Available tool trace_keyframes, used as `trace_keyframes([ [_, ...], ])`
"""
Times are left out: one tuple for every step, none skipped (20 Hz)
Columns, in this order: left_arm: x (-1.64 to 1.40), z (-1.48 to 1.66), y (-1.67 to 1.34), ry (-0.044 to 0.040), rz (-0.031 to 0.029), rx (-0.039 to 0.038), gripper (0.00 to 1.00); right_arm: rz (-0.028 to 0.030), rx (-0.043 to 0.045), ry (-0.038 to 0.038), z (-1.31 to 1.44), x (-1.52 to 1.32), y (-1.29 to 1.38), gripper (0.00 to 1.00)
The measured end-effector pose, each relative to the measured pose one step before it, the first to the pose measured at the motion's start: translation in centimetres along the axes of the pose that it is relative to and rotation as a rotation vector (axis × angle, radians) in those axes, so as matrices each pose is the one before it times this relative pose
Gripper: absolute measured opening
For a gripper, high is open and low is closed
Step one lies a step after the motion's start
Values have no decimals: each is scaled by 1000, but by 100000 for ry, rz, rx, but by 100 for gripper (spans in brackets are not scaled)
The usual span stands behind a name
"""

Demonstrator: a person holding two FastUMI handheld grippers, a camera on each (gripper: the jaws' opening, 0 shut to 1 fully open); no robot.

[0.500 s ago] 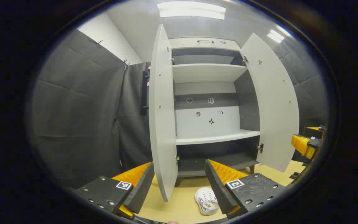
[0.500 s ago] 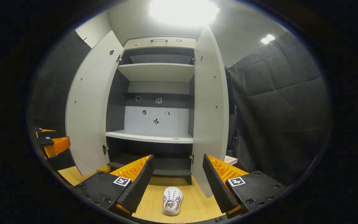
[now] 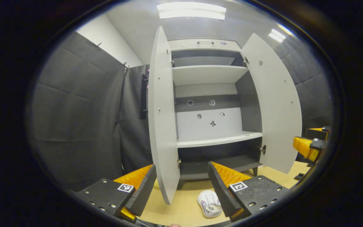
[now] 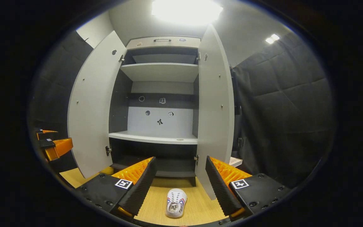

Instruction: Grab one shoe with the right hand and put it into the shoe cabinet, grab the other shoe with the left hand and put it into the shoe cabinet; then close the right door with the right hand and the left door with the left hand.

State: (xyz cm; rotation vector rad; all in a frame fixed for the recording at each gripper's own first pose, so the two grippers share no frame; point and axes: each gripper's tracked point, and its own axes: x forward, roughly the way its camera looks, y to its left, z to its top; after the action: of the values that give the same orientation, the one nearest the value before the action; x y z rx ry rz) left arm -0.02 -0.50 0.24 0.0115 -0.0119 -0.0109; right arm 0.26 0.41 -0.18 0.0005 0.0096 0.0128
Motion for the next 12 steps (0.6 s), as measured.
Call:
trace_keyframes([
  [45,-97,-19,30,-75,-63,94,113,-91,-31,21,18,95,98],
  [14,-44,22,96,-65,-3,94,73,-155,-8,-84,62,55,98],
  [93,-70,-23,64,-114,45,94,65,-204,13,31,10,104,98],
  [23,-5,36,-46,32,73,94,73,-46,113,-65,58,21,98],
  [18,-47,75,-204,22,66,93,202,47,262,-30,113,161,98],
  [69,46,21,-106,33,6,94,128,94,349,-133,121,53,98],
  [10,-104,54,-46,6,-85,94,164,112,344,-35,136,114,98],
  [76,-52,88,136,90,-74,94,299,42,572,-191,284,128,98],
  [64,-122,53,182,217,-34,93,482,-117,705,-160,356,175,98],
  [91,-16,92,31,274,-83,94,607,-352,792,-217,483,218,97],
  [92,-18,139,19,346,-100,94,812,-549,963,-199,575,232,97],
  [111,80,135,-179,356,-75,94,656,-714,850,-296,643,210,97],
])
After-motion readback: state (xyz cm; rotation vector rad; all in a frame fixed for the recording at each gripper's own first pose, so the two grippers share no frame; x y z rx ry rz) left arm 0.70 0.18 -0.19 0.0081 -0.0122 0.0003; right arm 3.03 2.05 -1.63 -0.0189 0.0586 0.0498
